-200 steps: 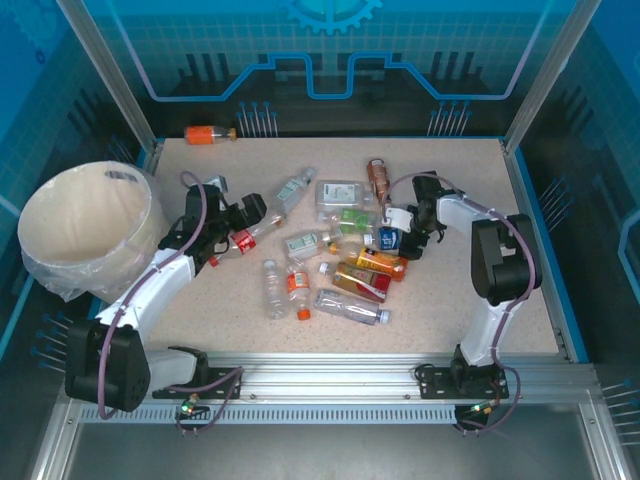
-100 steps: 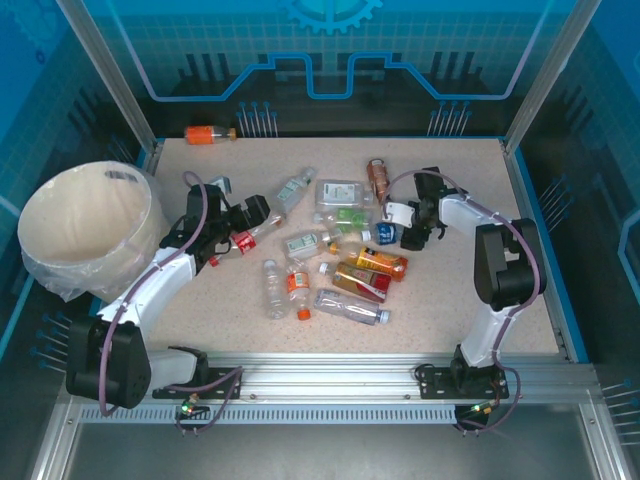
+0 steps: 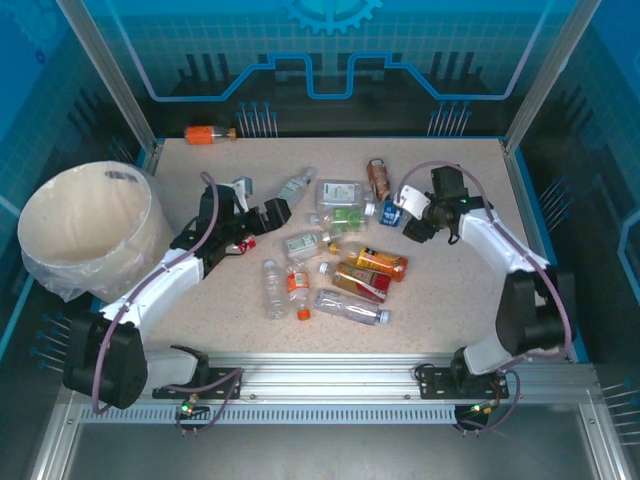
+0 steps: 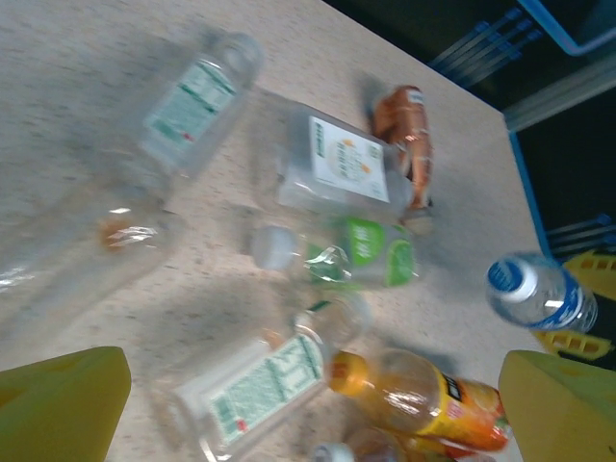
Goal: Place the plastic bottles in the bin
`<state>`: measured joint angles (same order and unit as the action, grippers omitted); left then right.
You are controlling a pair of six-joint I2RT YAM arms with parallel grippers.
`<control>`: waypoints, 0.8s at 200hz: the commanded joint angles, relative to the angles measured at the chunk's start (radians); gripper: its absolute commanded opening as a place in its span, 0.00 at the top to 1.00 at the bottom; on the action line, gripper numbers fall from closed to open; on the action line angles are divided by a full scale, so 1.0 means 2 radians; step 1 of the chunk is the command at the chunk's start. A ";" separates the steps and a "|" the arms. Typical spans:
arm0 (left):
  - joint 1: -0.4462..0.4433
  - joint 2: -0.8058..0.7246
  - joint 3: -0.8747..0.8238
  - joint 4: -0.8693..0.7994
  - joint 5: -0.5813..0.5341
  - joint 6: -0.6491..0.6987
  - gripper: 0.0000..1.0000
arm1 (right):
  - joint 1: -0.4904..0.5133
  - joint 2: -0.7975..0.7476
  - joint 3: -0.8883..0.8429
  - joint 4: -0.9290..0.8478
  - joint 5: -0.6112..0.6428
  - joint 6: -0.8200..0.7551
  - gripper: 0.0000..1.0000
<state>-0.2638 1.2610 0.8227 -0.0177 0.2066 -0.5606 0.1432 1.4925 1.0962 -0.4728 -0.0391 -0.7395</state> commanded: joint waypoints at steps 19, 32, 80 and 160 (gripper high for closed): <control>-0.026 0.018 0.028 0.059 0.068 -0.023 0.01 | 0.021 -0.083 -0.033 0.035 -0.084 0.207 0.58; -0.032 0.021 0.037 0.070 0.087 -0.024 0.01 | 0.034 -0.103 -0.043 0.050 -0.103 0.259 0.60; -0.057 0.028 0.058 0.120 0.163 -0.024 0.01 | 0.080 -0.146 -0.071 0.099 -0.199 0.435 0.63; -0.101 0.056 0.087 0.229 0.249 -0.051 0.01 | 0.122 -0.132 -0.050 0.146 -0.310 0.568 0.61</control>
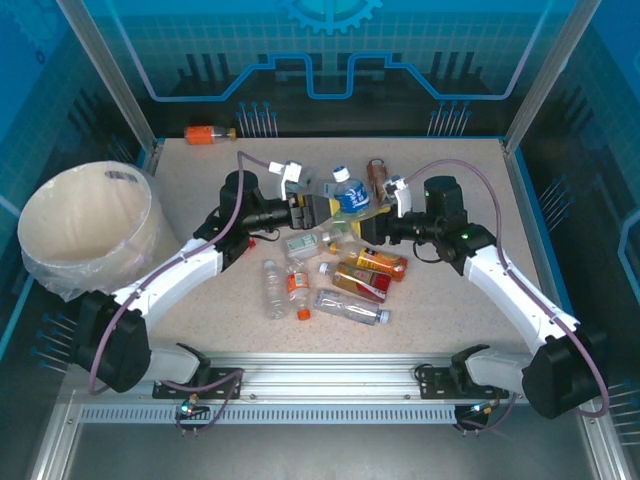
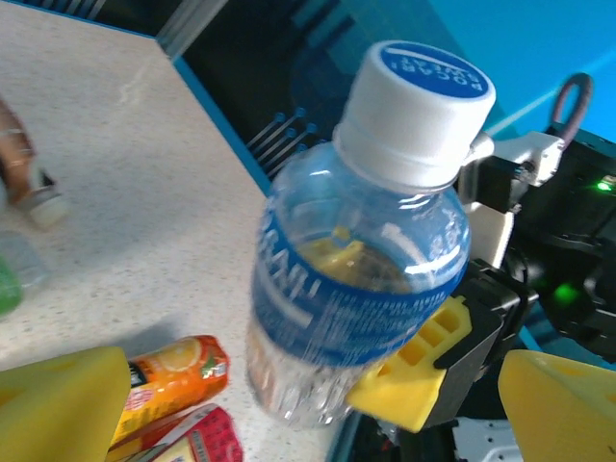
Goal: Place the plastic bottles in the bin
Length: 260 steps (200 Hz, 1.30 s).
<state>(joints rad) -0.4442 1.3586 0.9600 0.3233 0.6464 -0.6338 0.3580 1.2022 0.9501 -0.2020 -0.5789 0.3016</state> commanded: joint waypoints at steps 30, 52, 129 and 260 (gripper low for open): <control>-0.022 0.015 0.023 0.078 0.027 -0.009 0.02 | 0.027 0.040 0.055 -0.010 -0.065 0.062 0.60; -0.023 0.028 0.033 0.075 0.028 -0.006 0.11 | 0.037 0.050 0.065 -0.008 -0.091 0.060 0.58; -0.030 0.032 0.036 0.067 -0.014 0.005 0.47 | 0.058 0.059 0.079 -0.015 -0.082 0.055 0.44; 0.004 -0.128 0.193 -0.458 -0.554 0.220 0.50 | 0.056 -0.047 0.035 -0.013 0.254 -0.003 0.00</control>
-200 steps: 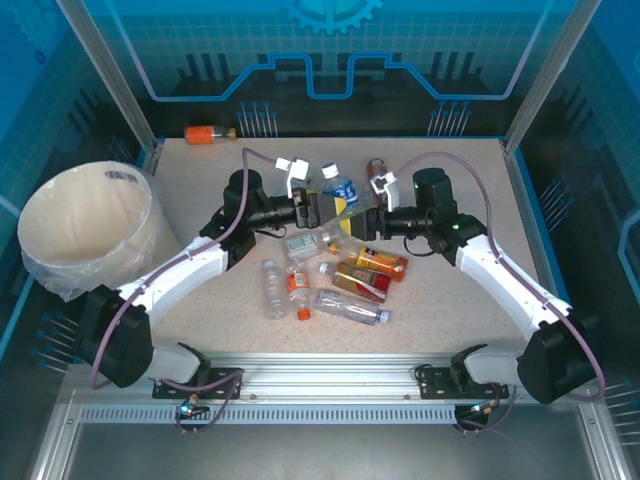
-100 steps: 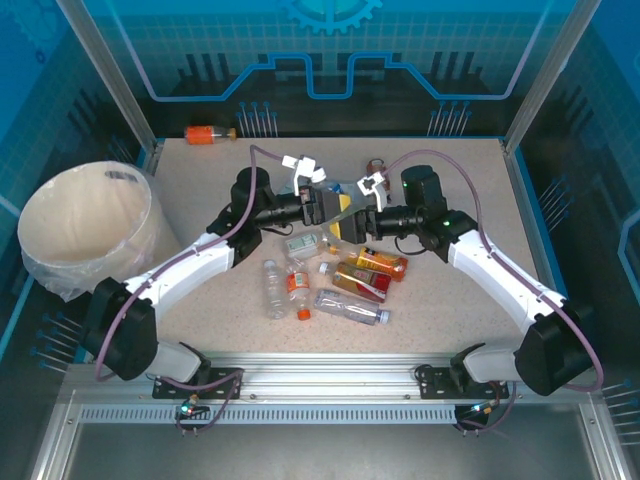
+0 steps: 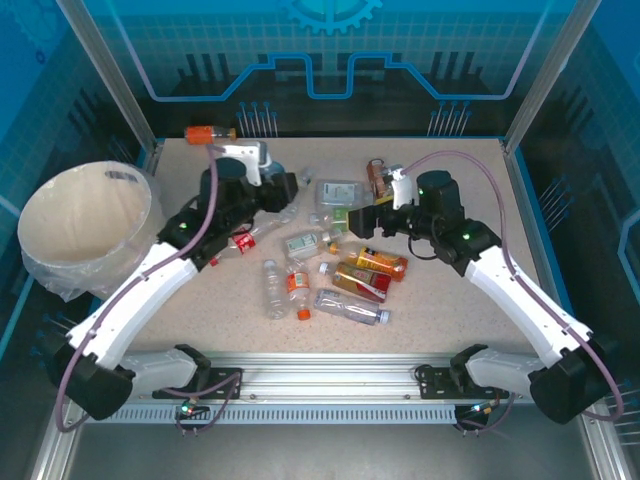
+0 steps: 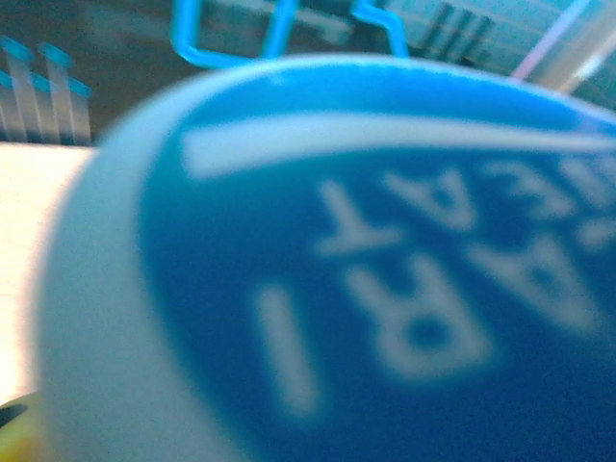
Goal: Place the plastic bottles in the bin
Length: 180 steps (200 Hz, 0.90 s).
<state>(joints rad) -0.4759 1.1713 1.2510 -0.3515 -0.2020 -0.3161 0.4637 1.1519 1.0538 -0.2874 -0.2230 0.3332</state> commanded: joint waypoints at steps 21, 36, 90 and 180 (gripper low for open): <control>0.054 -0.052 0.075 -0.169 -0.176 0.084 0.50 | 0.000 -0.035 -0.028 0.051 0.099 -0.021 0.00; 0.086 -0.064 0.089 -0.185 -0.205 0.108 0.49 | -0.002 -0.046 -0.038 0.066 0.104 -0.022 0.00; 0.224 -0.058 0.119 -0.212 -0.264 0.156 0.49 | -0.018 -0.089 -0.109 0.154 0.123 0.010 0.00; 0.524 0.018 0.105 -0.283 0.090 0.038 0.51 | -0.049 -0.103 -0.105 0.083 0.117 0.023 0.00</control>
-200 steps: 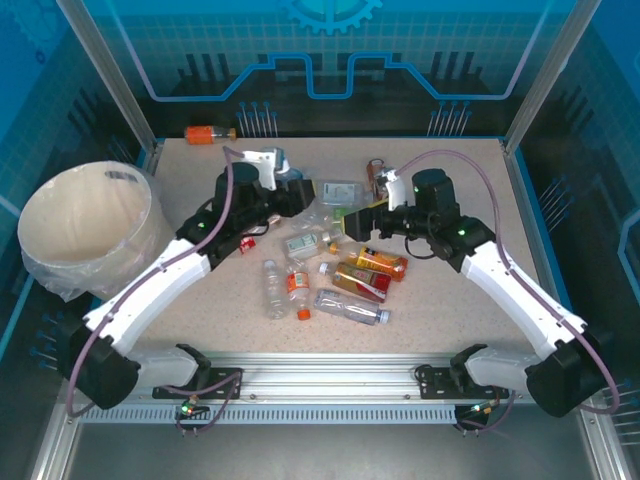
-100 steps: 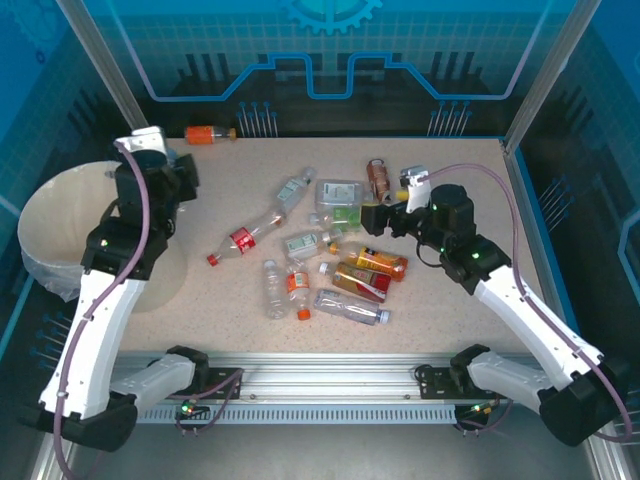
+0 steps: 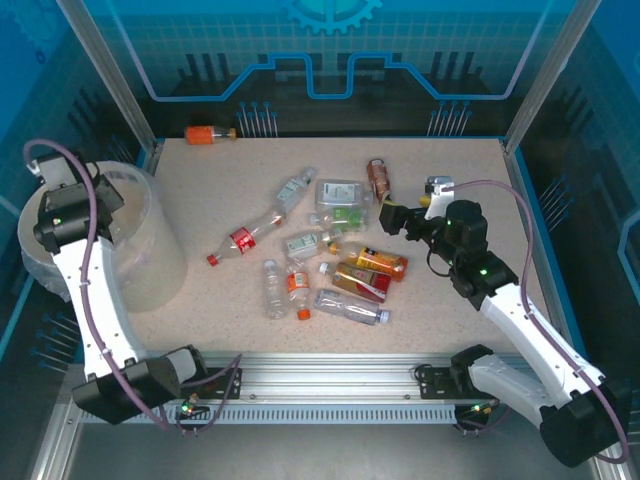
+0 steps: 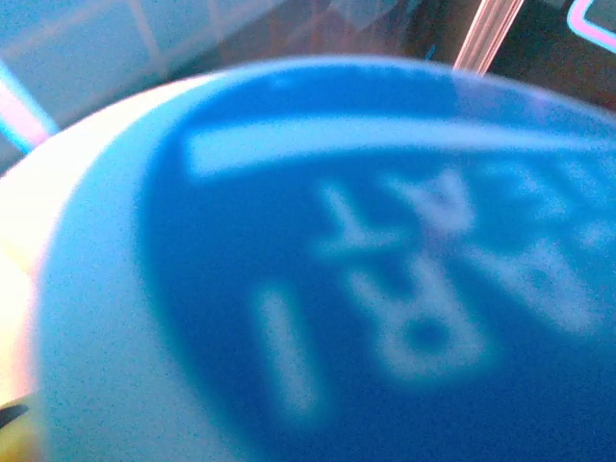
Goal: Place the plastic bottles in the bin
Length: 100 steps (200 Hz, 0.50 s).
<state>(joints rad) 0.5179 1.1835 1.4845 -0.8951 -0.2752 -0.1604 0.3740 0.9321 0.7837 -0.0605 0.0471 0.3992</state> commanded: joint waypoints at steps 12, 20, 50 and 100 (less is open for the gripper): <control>0.035 0.025 -0.016 -0.008 0.149 -0.049 0.51 | -0.004 0.013 0.037 -0.039 -0.024 -0.009 0.00; 0.035 0.034 -0.018 -0.006 0.151 -0.051 0.51 | -0.004 0.015 0.040 -0.041 -0.028 -0.009 0.00; 0.036 0.060 -0.027 0.024 0.185 -0.069 0.51 | -0.004 0.017 0.042 -0.036 -0.035 -0.004 0.00; 0.032 0.072 -0.057 0.078 0.261 -0.128 0.47 | -0.004 0.019 0.032 -0.027 -0.036 0.009 0.00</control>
<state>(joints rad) 0.5781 1.3273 1.3979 -0.8097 0.1390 -0.3336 0.3737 0.9672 0.8371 -0.1200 -0.0086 0.3977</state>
